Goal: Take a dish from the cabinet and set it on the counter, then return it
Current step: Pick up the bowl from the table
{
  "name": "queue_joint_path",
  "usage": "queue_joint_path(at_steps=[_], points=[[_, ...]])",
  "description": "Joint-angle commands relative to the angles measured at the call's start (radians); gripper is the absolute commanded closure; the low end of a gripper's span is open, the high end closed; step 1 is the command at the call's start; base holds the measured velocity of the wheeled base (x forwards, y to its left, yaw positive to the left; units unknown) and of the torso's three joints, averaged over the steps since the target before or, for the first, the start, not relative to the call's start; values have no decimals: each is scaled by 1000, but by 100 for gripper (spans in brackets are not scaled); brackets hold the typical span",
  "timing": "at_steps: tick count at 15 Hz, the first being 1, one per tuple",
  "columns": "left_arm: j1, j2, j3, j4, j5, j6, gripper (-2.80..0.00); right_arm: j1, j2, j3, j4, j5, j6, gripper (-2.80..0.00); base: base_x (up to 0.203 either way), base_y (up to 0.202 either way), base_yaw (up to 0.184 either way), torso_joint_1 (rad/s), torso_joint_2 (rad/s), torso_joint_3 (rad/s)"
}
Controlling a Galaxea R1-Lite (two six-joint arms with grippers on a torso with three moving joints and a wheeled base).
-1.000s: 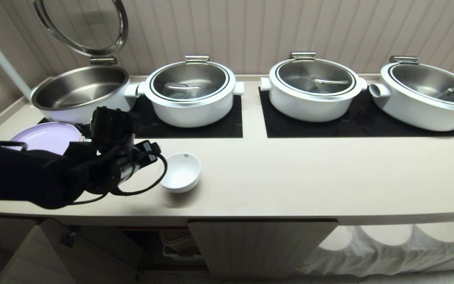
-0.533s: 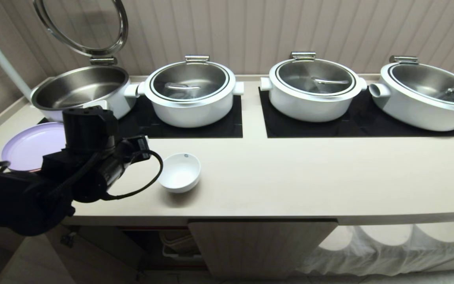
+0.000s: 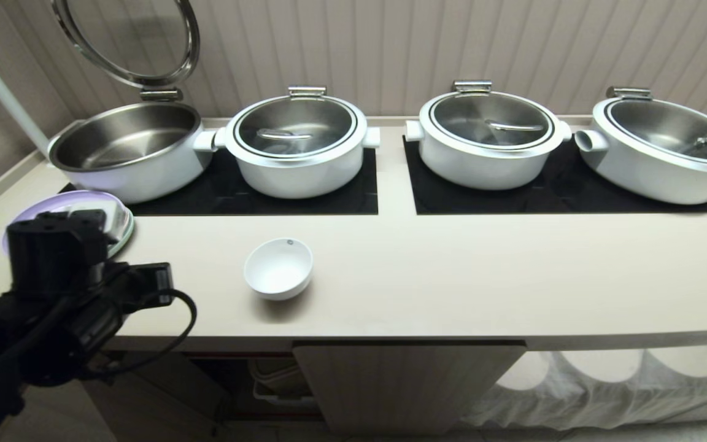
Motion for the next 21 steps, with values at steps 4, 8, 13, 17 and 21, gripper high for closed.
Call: queue_joint_path(at_steps=[4, 8, 13, 17, 21], points=[[314, -260, 221, -4, 3, 58, 0, 0, 0, 0, 0, 0, 1, 0, 0, 0, 0, 0, 0, 0], [412, -419, 322, -8, 2, 82, 0, 0, 0, 0, 0, 0, 1, 0, 0, 0, 0, 0, 0, 0], [456, -603, 488, -13, -48, 105, 0, 0, 0, 0, 0, 0, 1, 0, 0, 0, 0, 0, 0, 0], [442, -690, 493, 8, -189, 135, 0, 0, 0, 0, 0, 0, 1, 0, 0, 0, 0, 0, 0, 0], [440, -905, 490, 170, -275, 235, 0, 0, 0, 0, 0, 0, 1, 0, 0, 0, 0, 0, 0, 0]])
